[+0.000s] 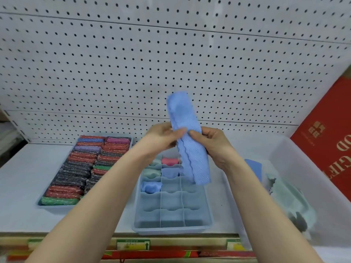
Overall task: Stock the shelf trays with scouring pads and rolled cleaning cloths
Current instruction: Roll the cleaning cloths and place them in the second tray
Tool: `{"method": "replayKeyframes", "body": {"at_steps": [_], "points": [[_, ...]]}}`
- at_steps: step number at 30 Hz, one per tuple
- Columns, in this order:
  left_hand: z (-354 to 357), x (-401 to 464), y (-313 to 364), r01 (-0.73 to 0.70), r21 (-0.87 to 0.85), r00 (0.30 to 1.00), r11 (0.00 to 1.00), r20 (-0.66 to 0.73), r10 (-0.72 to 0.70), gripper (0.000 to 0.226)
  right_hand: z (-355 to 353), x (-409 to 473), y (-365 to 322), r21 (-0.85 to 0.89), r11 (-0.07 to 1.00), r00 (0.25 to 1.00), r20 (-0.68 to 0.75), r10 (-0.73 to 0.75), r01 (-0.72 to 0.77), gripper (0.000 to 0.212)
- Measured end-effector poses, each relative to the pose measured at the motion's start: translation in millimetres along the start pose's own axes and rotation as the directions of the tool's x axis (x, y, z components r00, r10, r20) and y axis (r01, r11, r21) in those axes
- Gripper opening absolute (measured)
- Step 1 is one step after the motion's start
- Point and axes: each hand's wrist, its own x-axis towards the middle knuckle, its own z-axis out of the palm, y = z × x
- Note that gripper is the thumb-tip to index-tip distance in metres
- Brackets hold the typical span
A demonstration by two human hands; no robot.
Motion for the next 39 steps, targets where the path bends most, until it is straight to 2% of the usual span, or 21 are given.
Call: {"method": "replayKeyframes", "body": {"at_steps": [3,6,8,11,13,16,20,22,25,28,31,33,35,39], "points": [[7,-2,-22,0.079,-0.013,0.993,0.997,-0.083,-0.08,0.013,-4,-3,6,-0.076,0.994,0.997,-0.016,0.072,-0.073,0.026],[11,-2,-29,0.069,-0.075,0.986,0.995,-0.145,-0.08,0.012,-9,-5,9,-0.097,0.991,0.995,0.028,0.094,-0.091,0.02],[11,-1,-26,-0.008,-0.077,0.98,0.997,-0.197,-0.008,0.016,-9,-5,4,-0.043,0.999,0.999,0.037,0.026,-0.025,0.022],[11,-3,-12,-0.197,-0.055,0.955,0.979,-0.238,0.179,0.023,-6,-5,-11,0.029,0.99,0.99,0.021,-0.138,0.138,0.02],[10,-4,-5,-0.305,-0.022,0.928,0.952,-0.234,0.291,0.04,-4,-5,-18,0.03,0.98,0.98,0.024,-0.199,0.198,0.029],[6,-3,-3,-0.365,-0.02,0.906,0.931,-0.238,0.35,0.06,-2,-5,-24,0.062,0.981,0.979,0.077,-0.188,0.184,0.049],[2,-6,-5,-0.395,-0.009,0.88,0.919,-0.292,0.375,0.048,-1,-10,-21,0.232,0.967,0.979,0.148,-0.143,0.106,0.034],[1,-9,-7,-0.395,0.003,0.875,0.919,-0.305,0.377,0.044,3,-11,-14,0.191,0.974,0.977,0.146,-0.154,0.125,0.024],[-1,-13,-6,-0.332,-0.065,0.912,0.941,-0.275,0.303,0.041,9,-8,-9,0.097,0.978,0.981,0.046,-0.187,0.182,0.02],[-4,-15,-4,-0.16,-0.21,0.974,0.965,-0.191,0.119,0.029,11,-4,-14,0.101,0.97,0.974,-0.058,-0.218,0.223,0.019],[-5,-18,-10,-0.069,-0.152,0.986,0.986,-0.159,0.044,0.052,14,-2,-18,0.088,0.971,0.973,-0.082,-0.217,0.224,0.021],[-4,-18,-12,-0.073,-0.158,0.977,0.985,-0.207,0.039,0.056,13,-2,-18,0.067,0.978,0.979,-0.053,-0.196,0.2,0.029],[-5,-19,-11,-0.074,-0.223,0.966,0.972,-0.26,0.014,0.051,9,-4,-15,0.014,0.978,0.977,0.04,-0.208,0.208,0.045],[-13,-17,-10,-0.012,-0.382,0.947,0.924,-0.302,-0.113,0.046,9,-12,-5,-0.254,0.895,0.922,0.222,-0.316,0.368,0.056]]}}
